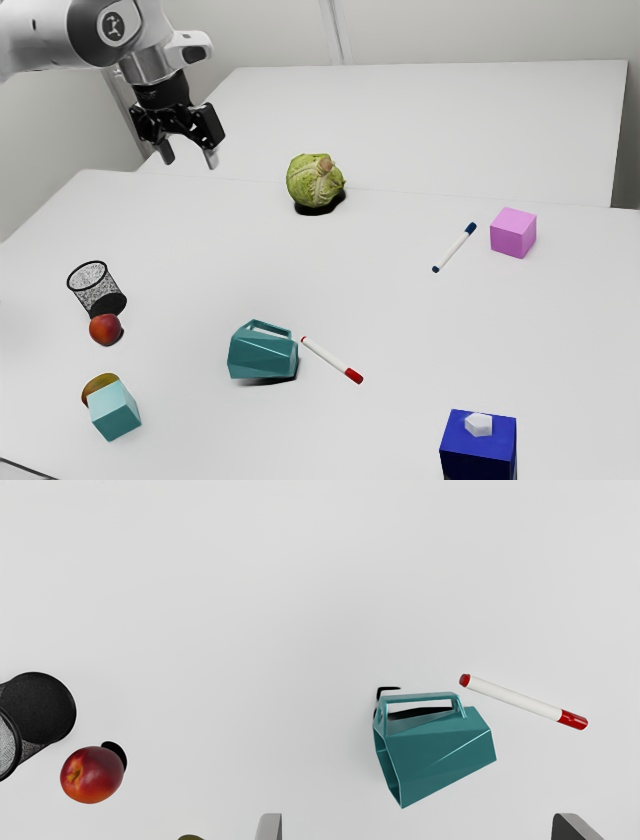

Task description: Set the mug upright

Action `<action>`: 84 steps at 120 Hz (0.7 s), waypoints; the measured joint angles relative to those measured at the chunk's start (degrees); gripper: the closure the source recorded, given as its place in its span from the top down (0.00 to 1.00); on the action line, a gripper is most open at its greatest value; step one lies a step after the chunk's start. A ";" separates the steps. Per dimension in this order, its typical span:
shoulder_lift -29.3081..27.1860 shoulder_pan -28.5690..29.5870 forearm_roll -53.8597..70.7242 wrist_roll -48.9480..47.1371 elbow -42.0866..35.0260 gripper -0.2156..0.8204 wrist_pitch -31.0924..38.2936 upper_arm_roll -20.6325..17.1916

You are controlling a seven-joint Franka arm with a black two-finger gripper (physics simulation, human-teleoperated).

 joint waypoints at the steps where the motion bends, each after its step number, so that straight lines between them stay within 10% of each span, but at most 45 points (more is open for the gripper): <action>1: 0.00 -0.02 0.00 0.00 0.00 0.78 0.00 0.00; 84: -11.04 3.83 -3.59 -0.09 -17.94 0.77 2.89 0.02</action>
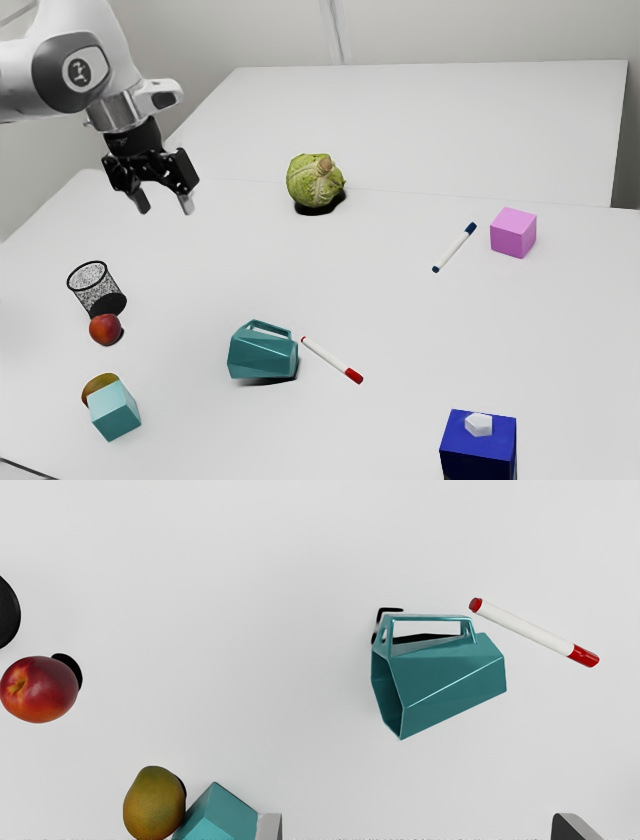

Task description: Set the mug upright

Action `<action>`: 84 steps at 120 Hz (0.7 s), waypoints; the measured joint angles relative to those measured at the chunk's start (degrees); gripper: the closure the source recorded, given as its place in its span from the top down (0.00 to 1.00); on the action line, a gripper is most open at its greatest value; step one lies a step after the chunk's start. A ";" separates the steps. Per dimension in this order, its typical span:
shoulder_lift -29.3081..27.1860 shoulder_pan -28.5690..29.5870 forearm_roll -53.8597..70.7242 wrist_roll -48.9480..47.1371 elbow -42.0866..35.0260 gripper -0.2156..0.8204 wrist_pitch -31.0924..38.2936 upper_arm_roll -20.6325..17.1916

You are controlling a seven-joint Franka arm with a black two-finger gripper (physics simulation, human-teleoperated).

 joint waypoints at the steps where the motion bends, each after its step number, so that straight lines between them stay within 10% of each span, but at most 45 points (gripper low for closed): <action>1: -0.17 0.03 -0.18 0.00 -0.36 0.77 0.17 0.00; 84: -7.26 2.89 -15.46 3.91 -25.01 0.77 18.16 0.08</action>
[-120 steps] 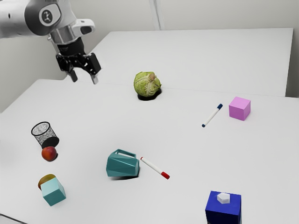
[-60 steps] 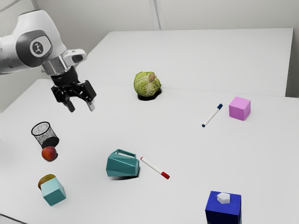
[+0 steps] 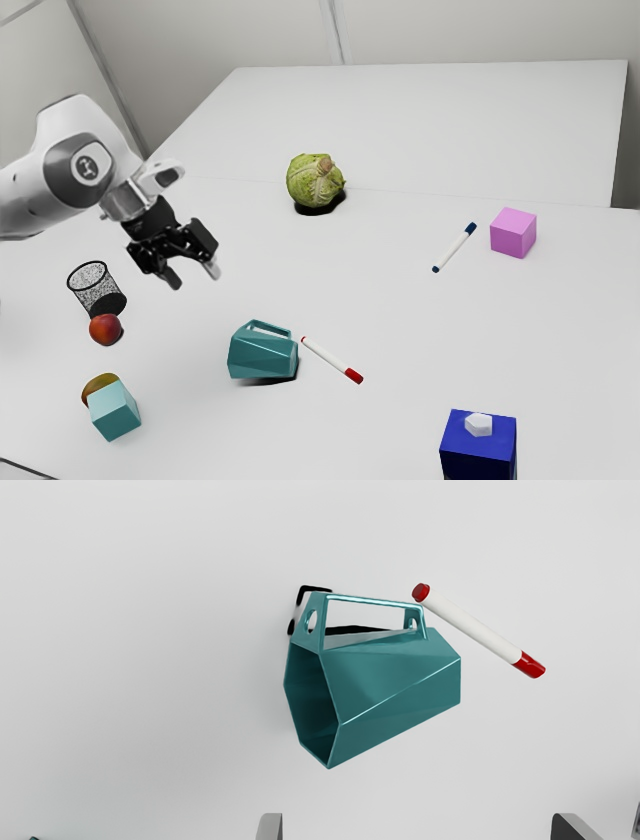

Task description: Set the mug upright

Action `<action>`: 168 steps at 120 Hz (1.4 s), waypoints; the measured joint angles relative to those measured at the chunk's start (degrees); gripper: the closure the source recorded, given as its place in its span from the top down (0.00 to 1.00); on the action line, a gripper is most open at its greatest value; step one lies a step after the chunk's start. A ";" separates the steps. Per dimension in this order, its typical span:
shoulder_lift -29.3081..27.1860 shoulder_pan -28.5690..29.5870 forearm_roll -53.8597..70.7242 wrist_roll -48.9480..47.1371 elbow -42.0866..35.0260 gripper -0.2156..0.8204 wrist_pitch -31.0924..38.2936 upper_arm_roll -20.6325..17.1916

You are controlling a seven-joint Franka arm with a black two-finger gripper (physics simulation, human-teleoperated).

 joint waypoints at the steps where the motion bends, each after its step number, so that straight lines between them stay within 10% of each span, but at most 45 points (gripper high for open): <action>1: 0.00 0.00 -0.17 0.11 -0.17 0.77 0.25 0.00; 168: 7.12 0.18 -45.29 33.67 -19.69 0.77 21.69 0.35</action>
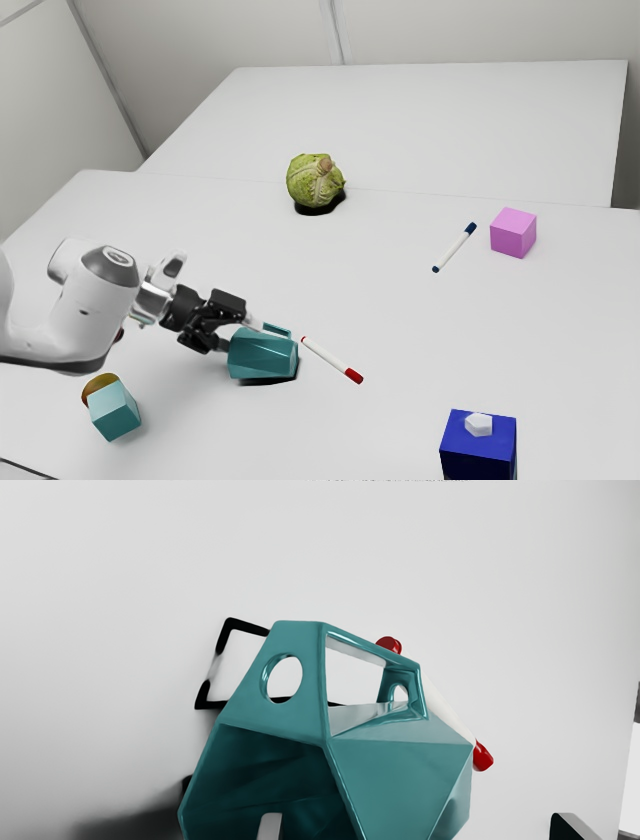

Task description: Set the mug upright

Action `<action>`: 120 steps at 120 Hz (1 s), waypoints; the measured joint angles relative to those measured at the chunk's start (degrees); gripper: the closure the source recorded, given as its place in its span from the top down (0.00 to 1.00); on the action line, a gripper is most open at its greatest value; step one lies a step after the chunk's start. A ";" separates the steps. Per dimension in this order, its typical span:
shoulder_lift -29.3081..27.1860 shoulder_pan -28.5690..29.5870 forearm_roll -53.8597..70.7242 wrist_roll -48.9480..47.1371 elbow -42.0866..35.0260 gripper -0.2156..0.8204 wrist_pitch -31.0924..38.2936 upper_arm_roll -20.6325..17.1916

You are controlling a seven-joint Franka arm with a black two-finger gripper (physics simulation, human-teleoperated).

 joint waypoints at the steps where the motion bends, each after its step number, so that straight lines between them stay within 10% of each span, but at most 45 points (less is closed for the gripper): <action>1: 0.03 0.00 -0.29 0.25 -0.03 0.77 -0.03 0.00; 28: 1.49 -0.03 -8.41 7.11 -1.27 0.71 -1.19 -0.01; 66: 1.52 -0.10 -11.01 13.75 -1.25 0.21 -1.96 -0.10; 120: -2.19 -0.93 -10.88 18.29 -1.25 0.07 -1.63 -0.10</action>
